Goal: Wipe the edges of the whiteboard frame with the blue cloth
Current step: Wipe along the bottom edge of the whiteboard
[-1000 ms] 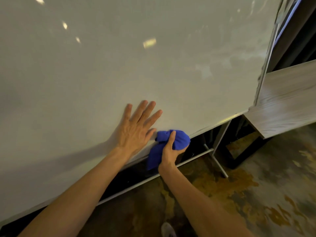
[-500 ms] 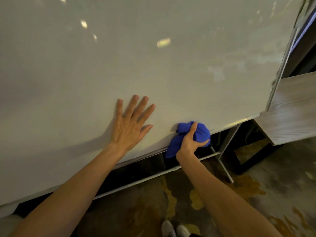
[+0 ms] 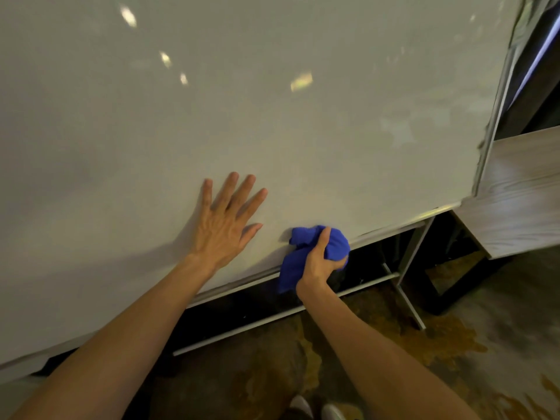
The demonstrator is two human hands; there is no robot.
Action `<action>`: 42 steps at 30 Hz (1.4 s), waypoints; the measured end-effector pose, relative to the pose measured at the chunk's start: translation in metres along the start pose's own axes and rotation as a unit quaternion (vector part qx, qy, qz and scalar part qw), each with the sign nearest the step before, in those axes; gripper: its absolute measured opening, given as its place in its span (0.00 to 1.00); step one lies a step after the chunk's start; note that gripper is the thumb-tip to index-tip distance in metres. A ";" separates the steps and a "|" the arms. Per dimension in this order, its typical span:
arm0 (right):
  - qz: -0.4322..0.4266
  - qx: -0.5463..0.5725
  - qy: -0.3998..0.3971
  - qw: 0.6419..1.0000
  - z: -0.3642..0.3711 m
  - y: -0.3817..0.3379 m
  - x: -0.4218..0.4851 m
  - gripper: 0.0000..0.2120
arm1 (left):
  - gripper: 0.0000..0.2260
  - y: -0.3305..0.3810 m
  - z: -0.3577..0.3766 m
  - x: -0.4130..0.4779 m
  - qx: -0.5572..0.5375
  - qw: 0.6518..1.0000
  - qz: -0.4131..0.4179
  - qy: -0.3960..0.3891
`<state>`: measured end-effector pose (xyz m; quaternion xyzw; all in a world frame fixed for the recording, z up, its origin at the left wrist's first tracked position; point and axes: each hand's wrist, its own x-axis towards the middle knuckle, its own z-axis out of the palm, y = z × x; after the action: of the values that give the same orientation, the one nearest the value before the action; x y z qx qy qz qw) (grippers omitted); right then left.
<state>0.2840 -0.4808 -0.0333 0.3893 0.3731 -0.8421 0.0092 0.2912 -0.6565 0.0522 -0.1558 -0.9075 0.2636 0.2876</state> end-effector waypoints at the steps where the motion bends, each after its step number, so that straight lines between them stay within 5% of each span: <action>1: -0.009 -0.006 0.009 1.000 0.000 -0.007 0.003 0.44 | 0.33 -0.002 0.000 0.000 -0.004 1.000 0.002 0.003; 7: -0.052 -0.020 0.033 0.998 0.007 -0.005 0.007 0.46 | 0.31 -0.016 0.004 -0.008 0.002 0.999 0.037 0.002; 14: 0.015 0.044 0.015 0.999 0.029 0.057 -0.032 0.46 | 0.29 -0.049 0.005 -0.043 0.013 0.999 0.033 -0.005; 19: 0.013 0.056 0.031 0.998 0.046 0.107 -0.066 0.37 | 0.28 -0.084 -0.002 -0.069 0.014 0.999 0.045 -0.011; 23: 0.085 0.039 0.060 0.994 0.051 0.133 -0.084 0.41 | 0.28 -0.104 -0.008 -0.086 0.036 0.997 0.070 -0.026; 30: -0.073 0.020 0.069 0.995 0.043 0.123 -0.076 0.37 | 0.30 -0.106 -0.002 -0.088 0.006 0.996 0.084 -0.009; 42: -0.013 0.035 0.016 0.999 0.074 0.216 -0.151 0.40 | 0.31 -0.165 0.014 -0.167 -0.003 0.997 0.080 0.009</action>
<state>0.4074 -0.7254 -0.0369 0.3979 0.3487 -0.8483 -0.0208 0.3925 -0.8688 0.0632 -0.2311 -0.8903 0.2817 0.2731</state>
